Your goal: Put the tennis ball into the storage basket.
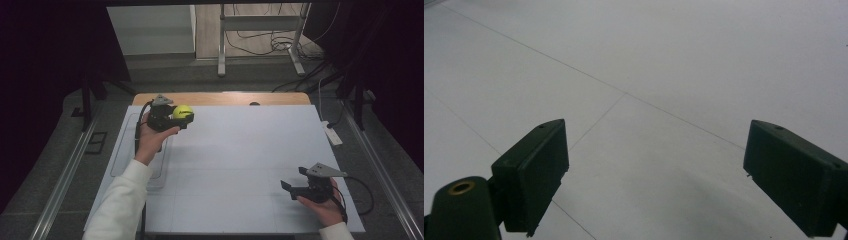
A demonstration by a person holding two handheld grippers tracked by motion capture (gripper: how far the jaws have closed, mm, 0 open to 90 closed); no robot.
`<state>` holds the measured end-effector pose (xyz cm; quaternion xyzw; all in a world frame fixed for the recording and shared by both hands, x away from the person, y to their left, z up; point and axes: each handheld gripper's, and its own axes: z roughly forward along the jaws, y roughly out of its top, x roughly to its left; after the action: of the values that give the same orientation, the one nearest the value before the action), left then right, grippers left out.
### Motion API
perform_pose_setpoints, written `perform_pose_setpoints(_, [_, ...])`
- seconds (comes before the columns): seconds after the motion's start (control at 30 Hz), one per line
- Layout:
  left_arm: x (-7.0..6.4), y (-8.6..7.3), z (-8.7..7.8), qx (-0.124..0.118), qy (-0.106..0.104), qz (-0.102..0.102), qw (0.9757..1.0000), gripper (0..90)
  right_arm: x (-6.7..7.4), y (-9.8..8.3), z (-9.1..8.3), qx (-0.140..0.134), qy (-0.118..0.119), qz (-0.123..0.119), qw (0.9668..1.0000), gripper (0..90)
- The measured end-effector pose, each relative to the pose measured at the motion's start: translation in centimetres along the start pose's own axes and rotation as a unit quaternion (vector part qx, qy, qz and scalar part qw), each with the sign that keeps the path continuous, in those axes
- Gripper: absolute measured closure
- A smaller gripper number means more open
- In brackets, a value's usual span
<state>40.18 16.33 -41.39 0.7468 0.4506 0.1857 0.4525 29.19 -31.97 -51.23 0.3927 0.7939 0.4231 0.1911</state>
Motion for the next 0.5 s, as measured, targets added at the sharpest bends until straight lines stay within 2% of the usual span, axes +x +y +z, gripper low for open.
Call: perform_pose_setpoints(0.5, [1.6,-0.2,-0.8,0.000,0.019,-0.015,0.9997,26.7,0.0,0.0,0.0,0.000,0.001,0.000,1.0000,11.2])
